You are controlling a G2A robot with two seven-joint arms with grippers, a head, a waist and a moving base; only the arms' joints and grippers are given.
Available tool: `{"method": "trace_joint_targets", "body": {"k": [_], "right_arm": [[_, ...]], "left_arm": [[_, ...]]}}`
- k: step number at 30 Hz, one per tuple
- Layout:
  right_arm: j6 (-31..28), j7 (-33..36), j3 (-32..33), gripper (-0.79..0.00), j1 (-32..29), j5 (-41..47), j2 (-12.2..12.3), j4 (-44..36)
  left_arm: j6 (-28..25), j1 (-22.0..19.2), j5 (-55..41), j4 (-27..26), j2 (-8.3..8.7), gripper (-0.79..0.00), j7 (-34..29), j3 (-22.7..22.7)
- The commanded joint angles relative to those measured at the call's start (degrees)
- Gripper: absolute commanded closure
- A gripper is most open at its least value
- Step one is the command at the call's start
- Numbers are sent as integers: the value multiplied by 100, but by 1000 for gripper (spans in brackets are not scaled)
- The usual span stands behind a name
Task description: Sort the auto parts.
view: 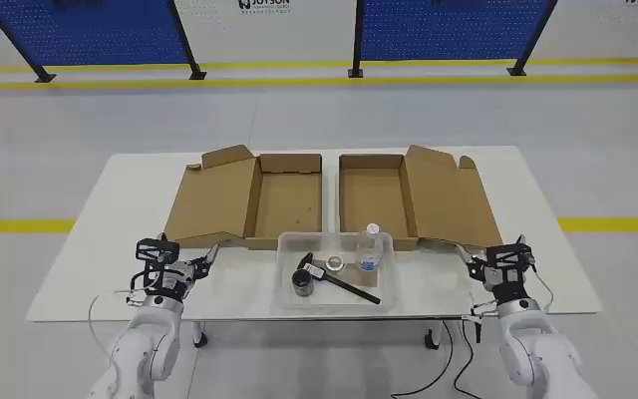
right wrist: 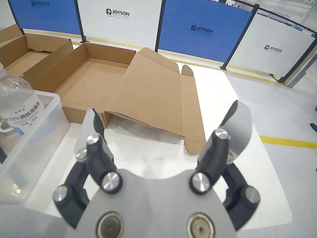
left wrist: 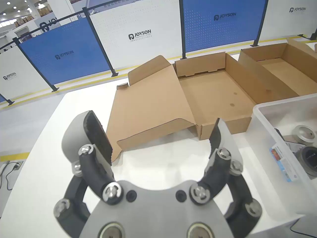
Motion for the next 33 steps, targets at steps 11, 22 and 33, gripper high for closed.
{"method": "trace_joint_targets", "body": {"k": [11, 22, 33], "right_arm": [[0, 0, 0, -785, 0, 0, 0, 0], [0, 0, 0, -785, 0, 0, 0, 0], [0, 0, 0, -785, 0, 0, 0, 0]], "left_arm": [[-72, -98, 56, -5, 0, -785, -14, -4], [-1174, -649, -2, -272, 11, -785, -95, 267], [-2839, -1579, -1043, -189, -22, -785, -807, 1139]]}}
